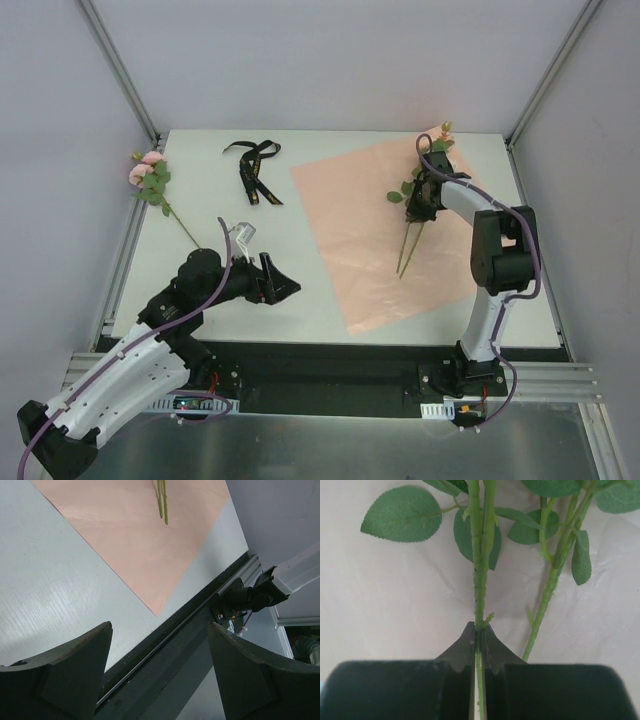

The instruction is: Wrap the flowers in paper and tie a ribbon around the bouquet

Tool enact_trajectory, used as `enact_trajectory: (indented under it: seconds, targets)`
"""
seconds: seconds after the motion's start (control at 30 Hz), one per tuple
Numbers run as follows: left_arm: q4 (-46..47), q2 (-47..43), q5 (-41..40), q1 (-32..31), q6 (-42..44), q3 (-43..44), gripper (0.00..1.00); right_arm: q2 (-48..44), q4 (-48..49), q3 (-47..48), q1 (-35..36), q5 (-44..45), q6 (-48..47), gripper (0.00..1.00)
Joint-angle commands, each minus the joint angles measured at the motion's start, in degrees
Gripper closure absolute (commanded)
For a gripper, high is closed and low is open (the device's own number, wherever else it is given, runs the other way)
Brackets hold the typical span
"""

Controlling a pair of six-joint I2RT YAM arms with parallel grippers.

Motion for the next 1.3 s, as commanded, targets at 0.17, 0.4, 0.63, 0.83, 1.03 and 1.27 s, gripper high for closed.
enact_trajectory:
  seconds: [0.17, 0.4, 0.63, 0.83, 1.03, 1.27]
  targets:
    - [0.75, -1.53, -0.79, 0.43, -2.06, 1.50, 0.20, 3.06, 0.19, 4.25, -0.18, 1.37, -1.61, 0.96]
    - [-0.66, -0.21, -1.40, 0.35, -2.23, 4.40, 0.18, 4.99, -0.60, 4.78, 0.00, 1.64, -0.64, 0.84]
    - [-2.32, 0.76, -2.02, 0.35, -1.53, 6.95, 0.18, 4.38, -1.04, 5.57, 0.08, 1.46, -1.08, 0.69]
    - [-9.07, 2.15, -10.09, 0.70, -2.41, 10.54, 0.07, 0.43, -1.21, 6.18, 0.08, 0.84, -2.40, 0.61]
    - [-27.36, 9.08, -22.67, 9.72, -1.27, 18.54, 0.01, -10.19, -1.57, 3.91, 1.58, -3.89, -3.71, 0.48]
    - [-29.48, 19.99, -17.31, 31.53, 1.64, 20.66, 0.01, -28.74, 4.15, -11.03, 7.54, -15.51, -1.16, 0.45]
